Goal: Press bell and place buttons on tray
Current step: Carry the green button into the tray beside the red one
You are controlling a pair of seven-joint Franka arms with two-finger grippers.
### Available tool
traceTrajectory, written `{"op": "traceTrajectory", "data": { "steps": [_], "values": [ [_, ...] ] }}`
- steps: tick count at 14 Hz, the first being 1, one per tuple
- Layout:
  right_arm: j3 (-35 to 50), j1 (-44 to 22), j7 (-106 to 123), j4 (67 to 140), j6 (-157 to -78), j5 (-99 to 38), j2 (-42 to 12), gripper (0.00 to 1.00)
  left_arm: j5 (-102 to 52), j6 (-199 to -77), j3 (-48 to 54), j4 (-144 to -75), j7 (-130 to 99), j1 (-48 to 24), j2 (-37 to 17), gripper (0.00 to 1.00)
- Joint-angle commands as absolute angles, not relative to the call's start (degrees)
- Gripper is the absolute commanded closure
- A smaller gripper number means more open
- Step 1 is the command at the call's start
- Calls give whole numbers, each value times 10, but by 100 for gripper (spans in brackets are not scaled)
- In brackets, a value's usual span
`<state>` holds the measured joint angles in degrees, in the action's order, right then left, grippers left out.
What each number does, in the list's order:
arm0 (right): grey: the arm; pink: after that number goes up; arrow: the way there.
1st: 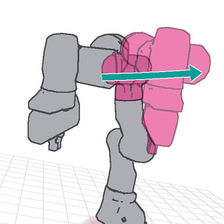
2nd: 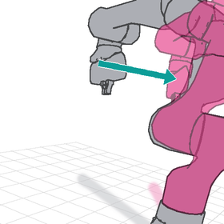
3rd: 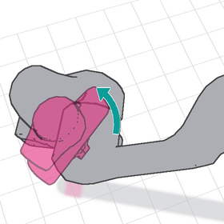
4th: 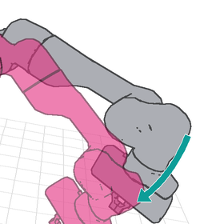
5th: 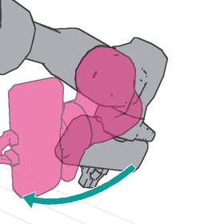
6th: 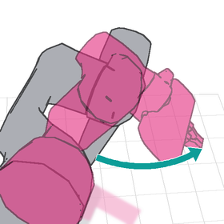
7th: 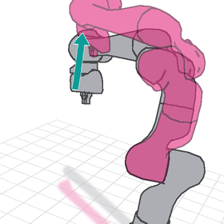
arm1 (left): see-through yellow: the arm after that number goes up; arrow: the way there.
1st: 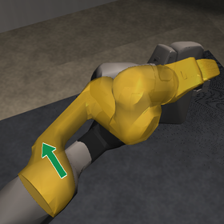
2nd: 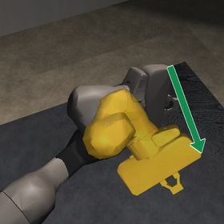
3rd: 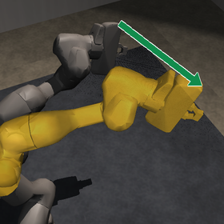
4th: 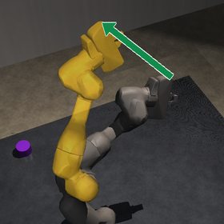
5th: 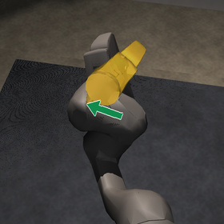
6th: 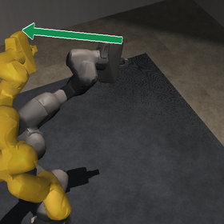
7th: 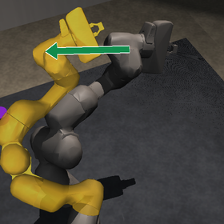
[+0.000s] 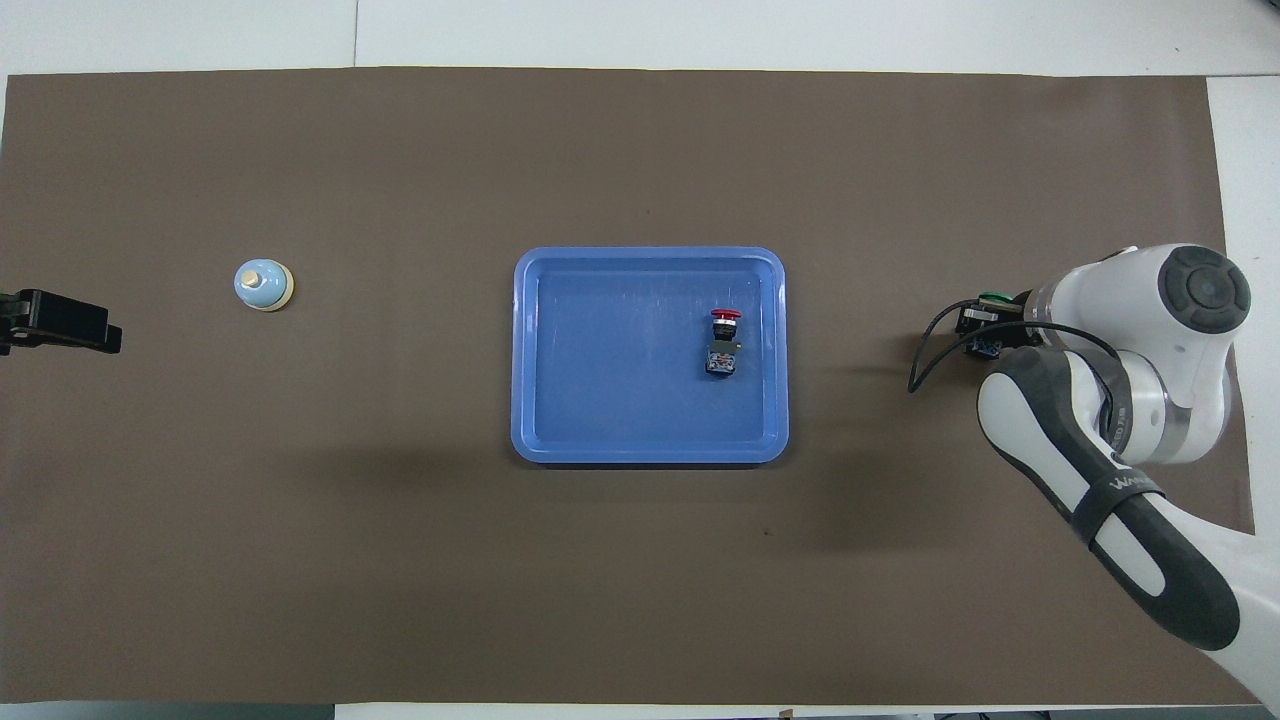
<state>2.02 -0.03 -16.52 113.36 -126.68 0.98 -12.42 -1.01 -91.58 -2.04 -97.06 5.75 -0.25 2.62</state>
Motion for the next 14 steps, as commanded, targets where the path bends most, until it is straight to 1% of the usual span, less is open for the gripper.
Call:
{"op": "traceTrajectory", "data": {
  "steps": [1,5,8,10,12,14],
  "values": [
    [23,-55,-250,1072,-1214,-11,-134,100,-8,-908,-22,-968,64,-3,30,0],
    [24,-151,-341,1062,-1221,-18,-135,100,-8,-907,-22,-968,64,-3,30,0],
    [23,-219,-359,1058,-1228,-59,-141,100,-8,-907,-22,-969,64,-3,30,0],
    [23,-254,-406,1039,-1244,-59,-165,100,-8,-907,-22,-968,64,-3,30,0],
    [23,-290,-426,1009,-1253,-58,-204,100,-8,-907,-22,-968,64,-3,30,0],
    [23,-310,-441,1007,-1288,-53,-230,100,-8,-907,-22,-968,64,-3,30,0]
  ]
}}
